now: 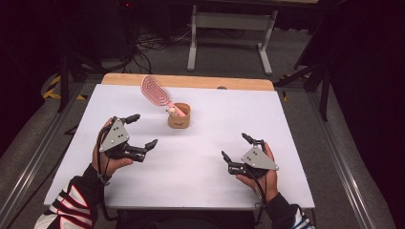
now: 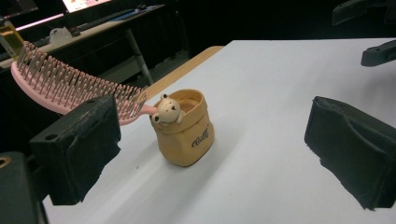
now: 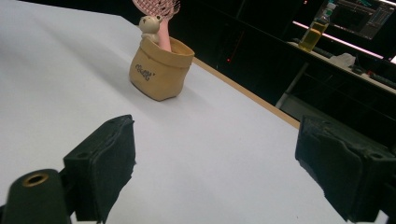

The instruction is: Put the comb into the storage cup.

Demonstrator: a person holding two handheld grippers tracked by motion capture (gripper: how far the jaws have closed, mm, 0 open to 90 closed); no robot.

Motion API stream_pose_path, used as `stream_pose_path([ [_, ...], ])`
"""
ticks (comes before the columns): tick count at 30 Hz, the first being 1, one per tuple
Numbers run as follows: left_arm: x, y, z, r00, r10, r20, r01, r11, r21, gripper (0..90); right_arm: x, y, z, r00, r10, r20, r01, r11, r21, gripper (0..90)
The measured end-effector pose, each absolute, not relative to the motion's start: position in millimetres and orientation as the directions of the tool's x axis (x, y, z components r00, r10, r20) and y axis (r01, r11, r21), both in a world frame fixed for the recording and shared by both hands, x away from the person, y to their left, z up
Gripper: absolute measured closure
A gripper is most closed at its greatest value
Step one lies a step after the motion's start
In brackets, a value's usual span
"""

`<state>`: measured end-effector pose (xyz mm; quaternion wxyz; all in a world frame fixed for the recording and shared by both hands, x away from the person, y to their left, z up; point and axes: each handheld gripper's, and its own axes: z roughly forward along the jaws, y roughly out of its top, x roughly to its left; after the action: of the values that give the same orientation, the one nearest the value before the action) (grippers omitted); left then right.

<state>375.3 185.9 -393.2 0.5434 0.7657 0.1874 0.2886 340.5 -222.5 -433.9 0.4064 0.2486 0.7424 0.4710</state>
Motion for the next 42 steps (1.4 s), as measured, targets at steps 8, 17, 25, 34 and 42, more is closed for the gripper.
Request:
stream_pose_path([
  [8,367,188,-394,0.77,0.59,0.245,-0.037,-0.343,0.939,4.7,341,-222,-433,-0.53,0.761,-0.374,-0.013,0.434,0.901,9.5],
  [17,354,189,-395,0.768,0.586,0.259,-0.055,-0.343,0.938,5.0,336,-222,-430,-0.515,0.764,-0.388,-0.038,0.432,0.901,10.2],
  [25,344,192,-403,0.762,0.589,0.27,-0.05,-0.362,0.931,5.0,334,-222,-429,-0.518,0.761,-0.391,-0.037,0.436,0.899,10.1],
  [34,335,201,-413,0.744,0.602,0.291,-0.069,-0.363,0.929,6.0,331,-223,-427,-0.513,0.766,-0.387,-0.045,0.426,0.903,10.1],
  [42,331,207,-425,0.73,0.626,0.274,-0.026,-0.374,0.927,5.2,329,-223,-427,-0.513,0.765,-0.389,-0.047,0.427,0.903,10.3],
])
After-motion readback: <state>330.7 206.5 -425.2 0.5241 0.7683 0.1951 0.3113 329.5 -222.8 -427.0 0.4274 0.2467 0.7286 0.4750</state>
